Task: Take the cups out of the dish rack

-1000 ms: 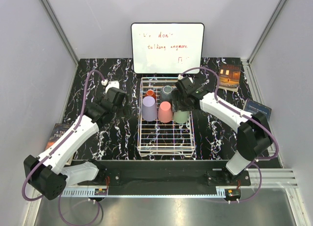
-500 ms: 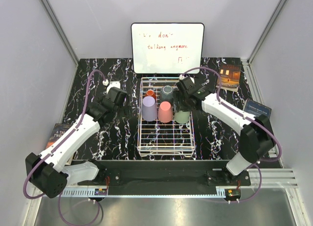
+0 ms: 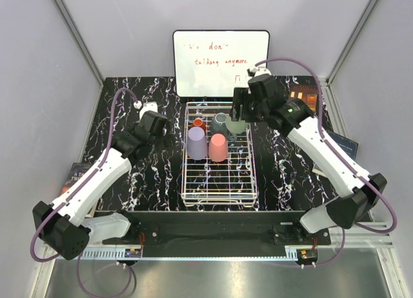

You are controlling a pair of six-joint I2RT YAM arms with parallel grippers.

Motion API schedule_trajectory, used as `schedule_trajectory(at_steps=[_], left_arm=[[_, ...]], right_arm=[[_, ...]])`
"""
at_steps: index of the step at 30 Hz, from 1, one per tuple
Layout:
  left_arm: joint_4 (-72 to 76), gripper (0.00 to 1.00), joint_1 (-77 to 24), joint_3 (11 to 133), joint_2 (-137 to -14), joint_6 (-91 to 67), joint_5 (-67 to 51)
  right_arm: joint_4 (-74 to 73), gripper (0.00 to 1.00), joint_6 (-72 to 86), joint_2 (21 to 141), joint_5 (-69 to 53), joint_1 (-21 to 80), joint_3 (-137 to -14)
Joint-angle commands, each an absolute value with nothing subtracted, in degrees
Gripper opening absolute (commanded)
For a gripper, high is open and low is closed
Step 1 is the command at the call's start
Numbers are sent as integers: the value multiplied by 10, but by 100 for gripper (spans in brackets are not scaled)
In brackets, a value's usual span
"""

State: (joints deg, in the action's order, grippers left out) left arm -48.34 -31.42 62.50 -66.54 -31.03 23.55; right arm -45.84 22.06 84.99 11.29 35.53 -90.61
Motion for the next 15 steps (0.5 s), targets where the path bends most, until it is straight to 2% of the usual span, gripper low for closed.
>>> schedule_trajectory(at_steps=[1,7,10,15], left_arm=[[-461,98,-316,676,-653,-342,218],[-390,99,-316,675,-587,-378,147],[-309,99,-315,643,-533,-400,108],[-122,99,-311,553,-460,-425,35]], right_arm=[[-459,0,234,817,85,346,-968],[-317,0,315,759,-110,276,-886],[-180,0,395,727,-230,240,-830],[22,0,531,704,-350,207,-742]])
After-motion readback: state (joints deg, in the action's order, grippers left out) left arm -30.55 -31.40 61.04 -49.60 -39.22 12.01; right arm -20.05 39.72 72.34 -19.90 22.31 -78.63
